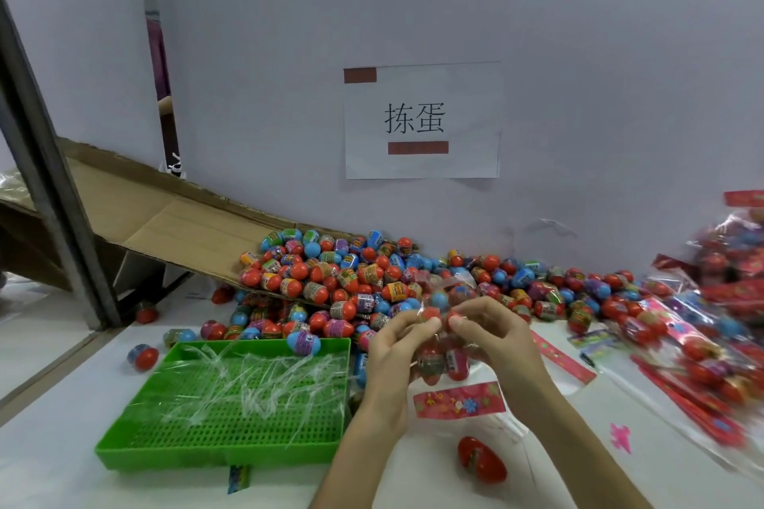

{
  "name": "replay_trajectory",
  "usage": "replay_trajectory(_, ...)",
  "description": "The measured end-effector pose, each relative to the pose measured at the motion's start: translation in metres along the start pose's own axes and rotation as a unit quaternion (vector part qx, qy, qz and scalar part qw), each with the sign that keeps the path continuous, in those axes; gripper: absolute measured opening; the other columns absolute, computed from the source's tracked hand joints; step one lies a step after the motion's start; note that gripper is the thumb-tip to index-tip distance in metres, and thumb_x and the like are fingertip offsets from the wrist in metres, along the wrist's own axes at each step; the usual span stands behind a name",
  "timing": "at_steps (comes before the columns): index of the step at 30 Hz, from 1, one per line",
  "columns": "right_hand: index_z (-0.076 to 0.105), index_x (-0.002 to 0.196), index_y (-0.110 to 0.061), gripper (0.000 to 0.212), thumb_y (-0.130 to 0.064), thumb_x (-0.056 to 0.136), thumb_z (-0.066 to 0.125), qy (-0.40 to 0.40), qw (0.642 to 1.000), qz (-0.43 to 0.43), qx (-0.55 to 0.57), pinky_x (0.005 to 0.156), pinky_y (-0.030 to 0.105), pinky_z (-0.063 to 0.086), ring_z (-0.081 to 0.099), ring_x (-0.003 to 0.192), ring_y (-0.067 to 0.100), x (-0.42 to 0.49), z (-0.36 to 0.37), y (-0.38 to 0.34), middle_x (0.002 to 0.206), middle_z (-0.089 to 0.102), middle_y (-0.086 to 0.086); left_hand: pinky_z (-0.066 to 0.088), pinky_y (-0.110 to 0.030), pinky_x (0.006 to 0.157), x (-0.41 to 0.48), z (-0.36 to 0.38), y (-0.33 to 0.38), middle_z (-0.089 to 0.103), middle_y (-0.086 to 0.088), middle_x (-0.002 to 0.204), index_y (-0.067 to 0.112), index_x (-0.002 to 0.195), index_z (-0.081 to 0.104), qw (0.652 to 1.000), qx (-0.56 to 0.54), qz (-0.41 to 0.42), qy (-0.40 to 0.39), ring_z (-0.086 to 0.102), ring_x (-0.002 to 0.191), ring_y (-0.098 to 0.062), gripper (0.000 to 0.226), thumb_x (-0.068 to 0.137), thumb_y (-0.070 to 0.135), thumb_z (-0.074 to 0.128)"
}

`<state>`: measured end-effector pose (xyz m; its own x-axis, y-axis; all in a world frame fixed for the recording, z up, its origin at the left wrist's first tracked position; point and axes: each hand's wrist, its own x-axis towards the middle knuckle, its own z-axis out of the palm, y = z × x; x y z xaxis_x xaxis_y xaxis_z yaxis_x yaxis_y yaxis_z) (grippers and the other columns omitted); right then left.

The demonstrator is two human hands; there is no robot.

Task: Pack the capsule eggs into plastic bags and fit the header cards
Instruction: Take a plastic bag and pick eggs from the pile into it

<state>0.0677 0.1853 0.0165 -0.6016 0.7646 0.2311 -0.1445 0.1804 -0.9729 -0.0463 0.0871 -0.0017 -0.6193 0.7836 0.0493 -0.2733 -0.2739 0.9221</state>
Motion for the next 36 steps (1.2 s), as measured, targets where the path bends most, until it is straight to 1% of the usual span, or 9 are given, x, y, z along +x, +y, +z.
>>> replay_trajectory(3,0.07,0.075,-0.017,0.018,-0.006,0.088,0.074,-0.009,1.0,-0.001,0.014,0.074,0.046,0.06,0.07,0.081,0.027,0.001,-0.002,0.001,0.082,0.072,0.01,0.056,-0.031,0.06,0.0,0.001,-0.002,0.077,-0.014,0.093,0.014,0.093,0.077,0.999,0.026,0.022,0.011,0.074,0.082,-0.027,0.024,0.073,0.027,0.082)
replay_trajectory(6,0.069,0.067,-0.019,0.028,0.0,0.087,0.073,-0.029,0.999,-0.016,0.022,0.062,0.032,0.056,0.067,0.071,0.019,0.0,0.0,0.001,0.074,0.068,0.008,0.059,-0.038,0.066,0.001,0.002,-0.005,0.075,-0.015,0.087,0.015,0.087,0.075,0.999,0.034,0.036,0.015,0.072,0.077,-0.028,0.022,0.069,0.027,0.079)
replay_trajectory(9,0.071,0.068,-0.021,0.028,-0.001,0.087,0.074,-0.031,0.999,-0.026,0.019,0.063,0.025,0.054,0.067,0.07,0.017,-0.001,0.002,0.002,0.074,0.07,0.005,0.059,-0.036,0.064,0.002,0.002,-0.005,0.074,-0.013,0.082,0.018,0.084,0.075,0.998,0.036,0.044,0.022,0.07,0.074,-0.026,0.016,0.071,0.025,0.077)
replay_trajectory(14,0.076,0.087,-0.027,0.006,-0.022,0.09,0.077,-0.053,0.998,-0.03,-0.018,0.075,0.03,0.06,0.071,0.087,0.018,-0.001,0.006,0.005,0.091,0.073,0.001,0.059,-0.036,0.065,0.002,0.001,-0.004,0.073,-0.012,0.081,0.018,0.082,0.071,0.996,0.032,0.048,0.062,0.07,0.074,-0.024,0.014,0.073,0.028,0.073)
replay_trajectory(16,0.074,0.097,-0.038,0.017,-0.04,0.082,0.08,-0.048,0.997,-0.02,-0.05,0.081,0.03,0.06,0.068,0.099,0.011,0.0,0.01,0.009,0.1,0.071,-0.011,0.06,-0.04,0.068,0.003,-0.001,-0.003,0.074,-0.017,0.087,0.011,0.09,0.071,0.996,0.018,0.036,0.082,0.07,0.077,-0.026,0.02,0.076,0.025,0.072)
replay_trajectory(19,0.065,0.108,-0.048,0.039,-0.053,0.071,0.077,-0.041,0.994,-0.006,-0.097,0.08,0.025,0.059,0.065,0.102,0.004,0.001,0.011,0.012,0.107,0.066,-0.018,0.059,-0.037,0.061,0.004,-0.003,-0.003,0.074,-0.014,0.084,0.015,0.087,0.069,0.994,-0.002,0.031,0.109,0.07,0.07,-0.02,0.002,0.089,0.013,0.069)
replay_trajectory(25,0.069,0.108,-0.029,0.024,-0.028,0.087,0.081,-0.093,0.99,0.004,-0.104,0.079,0.028,0.062,0.074,0.092,0.013,-0.001,0.012,0.019,0.099,0.075,-0.009,0.057,-0.051,0.075,0.002,-0.003,0.001,0.072,-0.012,0.082,0.024,0.068,0.063,0.989,-0.003,0.046,0.144,0.068,0.079,-0.029,0.028,0.088,0.006,0.069)
replay_trajectory(31,0.066,0.112,-0.03,0.035,-0.02,0.083,0.082,-0.119,0.984,-0.009,-0.131,0.086,0.029,0.061,0.071,0.097,0.009,-0.005,0.012,0.019,0.1,0.073,-0.01,0.051,-0.035,0.055,0.003,-0.003,0.001,0.069,-0.008,0.076,0.024,0.072,0.059,0.986,0.009,0.043,0.162,0.066,0.073,-0.026,0.024,0.09,0.01,0.068)
replay_trajectory(36,0.065,0.111,-0.028,0.043,-0.004,0.077,0.075,-0.108,0.986,-0.044,-0.123,0.075,0.025,0.06,0.07,0.095,0.008,-0.007,0.014,0.019,0.096,0.07,-0.014,0.06,-0.04,0.065,0.001,0.001,0.001,0.072,-0.015,0.087,0.022,0.077,0.067,0.991,0.014,0.035,0.126,0.07,0.079,-0.029,0.021,0.09,0.006,0.068)
